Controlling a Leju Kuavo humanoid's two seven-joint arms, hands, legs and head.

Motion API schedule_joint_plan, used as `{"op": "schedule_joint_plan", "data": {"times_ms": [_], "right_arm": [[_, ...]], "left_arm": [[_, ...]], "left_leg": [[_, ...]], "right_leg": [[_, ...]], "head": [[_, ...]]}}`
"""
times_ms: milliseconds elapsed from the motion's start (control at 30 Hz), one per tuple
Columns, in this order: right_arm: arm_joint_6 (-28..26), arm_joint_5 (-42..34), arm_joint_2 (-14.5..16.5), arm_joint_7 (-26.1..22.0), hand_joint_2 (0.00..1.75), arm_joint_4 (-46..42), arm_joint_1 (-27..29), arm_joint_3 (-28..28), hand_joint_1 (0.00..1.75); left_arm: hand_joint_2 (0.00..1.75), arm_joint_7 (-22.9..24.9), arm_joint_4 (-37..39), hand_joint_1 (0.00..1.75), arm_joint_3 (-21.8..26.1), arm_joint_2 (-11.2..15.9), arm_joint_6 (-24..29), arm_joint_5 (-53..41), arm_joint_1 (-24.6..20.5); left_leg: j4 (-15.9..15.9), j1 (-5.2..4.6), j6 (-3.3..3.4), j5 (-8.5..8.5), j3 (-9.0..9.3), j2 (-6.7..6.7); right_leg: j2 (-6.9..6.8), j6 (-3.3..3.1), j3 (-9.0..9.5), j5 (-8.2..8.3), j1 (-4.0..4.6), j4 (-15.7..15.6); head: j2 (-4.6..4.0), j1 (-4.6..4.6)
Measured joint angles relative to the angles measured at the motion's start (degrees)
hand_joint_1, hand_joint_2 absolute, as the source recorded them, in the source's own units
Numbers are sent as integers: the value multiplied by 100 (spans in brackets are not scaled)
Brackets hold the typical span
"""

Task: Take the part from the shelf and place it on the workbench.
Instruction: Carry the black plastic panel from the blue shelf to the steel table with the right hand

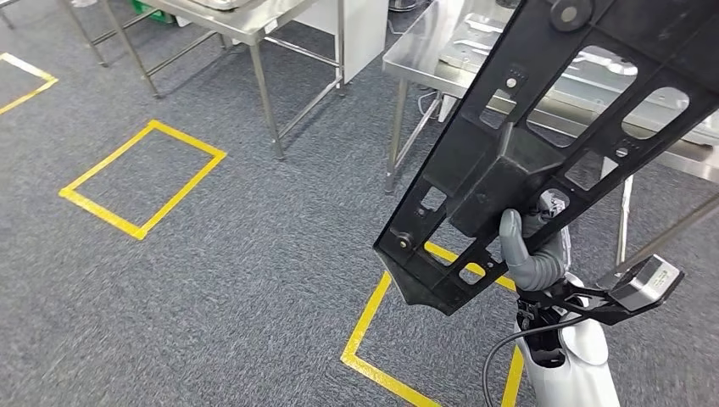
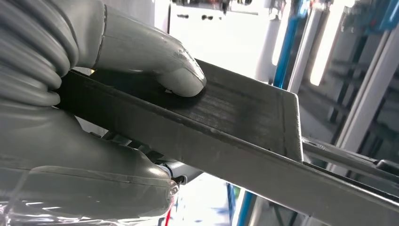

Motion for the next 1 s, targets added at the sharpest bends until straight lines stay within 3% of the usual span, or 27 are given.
{"op": "schedule_joint_plan", "data": {"times_ms": [67, 100, 133, 167, 200, 267, 300, 367, 433, 500, 567, 600, 633, 667, 733, 800, 867, 933, 1000], "right_arm": [[-21, -10, 9, 8, 175, 9, 32, -13, 175], [-28, -12, 10, 8, 175, 13, 51, -20, 175], [-35, -13, 10, 8, 175, 15, 64, -24, 175], [-42, -12, 10, 7, 175, 15, 71, -26, 175], [-53, -10, 10, 5, 175, 15, 70, -27, 175], [-73, -2, 11, 0, 175, 14, 75, -27, 175], [-84, 4, 11, -6, 175, 13, 81, -29, 175], [-101, 11, 13, -19, 175, 8, 105, -41, 175], [-110, 12, 12, -34, 175, -15, 127, -52, 175], [-111, 12, 11, -53, 175, -33, 148, -54, 175], [-112, 12, 10, -74, 175, -34, 196, -57, 175], [-112, 12, 10, -81, 175, -34, 227, -61, 175], [-111, 12, 10, -86, 175, -34, 253, -64, 175], [-109, 11, 10, -89, 175, -34, 268, -67, 175], [-104, 10, 10, -95, 175, -34, 274, -71, 175], [-101, 9, 10, -100, 175, -34, 268, -72, 175], [-97, 6, 15, -103, 175, -34, 273, -74, 175], [-93, -4, 21, -108, 175, -33, 270, -83, 175], [-89, -22, 27, -117, 175, -32, 254, -89, 175]], "left_arm": [[175, -14, 0, 0, 0, 0, -8, -14, 16], [175, -31, 0, 0, 0, 0, -13, -16, 18], [175, -54, 0, 0, -1, -1, -17, -20, 18], [175, -83, 0, 0, -1, -1, -22, -25, 17], [175, -115, 0, 0, -2, -1, -27, -30, 14], [175, -181, 0, 0, -7, -2, -38, -53, 9], [175, -208, 0, 0, -10, -2, -42, -65, 7], [175, -252, 0, 0, -19, -2, -49, -84, -3], [175, -287, 0, 0, -25, -3, -54, -93, -15], [175, -312, 0, 0, -27, -4, -61, -105, -8], [175, -318, 0, 0, -26, -4, -70, -111, -5], [175, -314, 0, 0, -26, -3, -73, -110, -9], [175, -307, 0, 0, -27, -2, -74, -110, -14], [175, -293, 0, 0, -27, -1, -73, -105, -14], [175, -269, 0, 0, -27, 1, -66, -90, -4], [175, -247, 0, 0, -27, 1, -58, -81, 0], [175, -231, 0, 0, -27, -1, -53, -78, -5], [175, -226, 0, 0, -27, -3, -48, -75, -16], [175, -226, 0, 0, -27, -4, -44, -72, -9]], "left_leg": [[3, -18, 12, -11, -5, 155], [5, -22, 7, -20, -4, 230], [11, -22, -3, -32, 0, 300], [24, -22, -20, -50, 8, 365], [46, -32, -46, -76, 16, 422], [89, -62, -112, -137, 39, 519], [99, -76, -147, -161, 52, 568], [105, -65, -216, -199, 82, 648], [300, -31, -274, -358, 26, 447], [962, -6, -298, -715, -263, 130], [1688, -3, -296, -970, -620, 33], [1805, -4, -287, -938, -696, 21], [1693, -4, -269, -795, -669, 9], [1371, -4, -244, -570, -547, -28], [586, -1, -191, -204, -239, -236], [223, -9, -157, -119, -103, -379], [168, -9, -105, -99, -79, -304], [80, 9, -27, -32, -47, -184], [26, 3, 20, 8, -40, -50]], "right_leg": [[-95, 40, -308, -242, -28, 640], [-113, 58, -332, -216, -41, 702], [-142, 72, -237, -96, -52, 536], [-215, 82, -33, 83, -59, 177], [-364, 74, 191, 223, -55, -235], [-566, 14, 482, 370, -28, -769], [-589, -26, 510, 363, -7, -836], [-445, -98, 505, 375, 1, -843], [-315, -168, 517, 397, -23, -874], [-184, -221, 524, 406, -28, -884], [-35, -244, 525, 405, -7, -879], [46, -246, 527, 405, 1, -873], [131, -245, 529, 404, 6, -865], [216, -243, 531, 403, 6, -854], [369, -216, 517, 405, 1, -833], [495, -148, 480, 427, -15, -834], [587, -64, 455, 465, -30, -863], [383, -19, 391, 384, -15, -755], [39, 5, 130, 60, -3, -213]], "head": [[0, -1], [0, -1], [0, -1], [0, -1], [0, -1], [0, -1], [0, -1], [0, -1], [0, -2], [0, -2], [0, -2], [0, -1], [0, -1], [0, -2], [0, -1], [0, -2], [0, -2], [0, -1], [0, 0]]}}
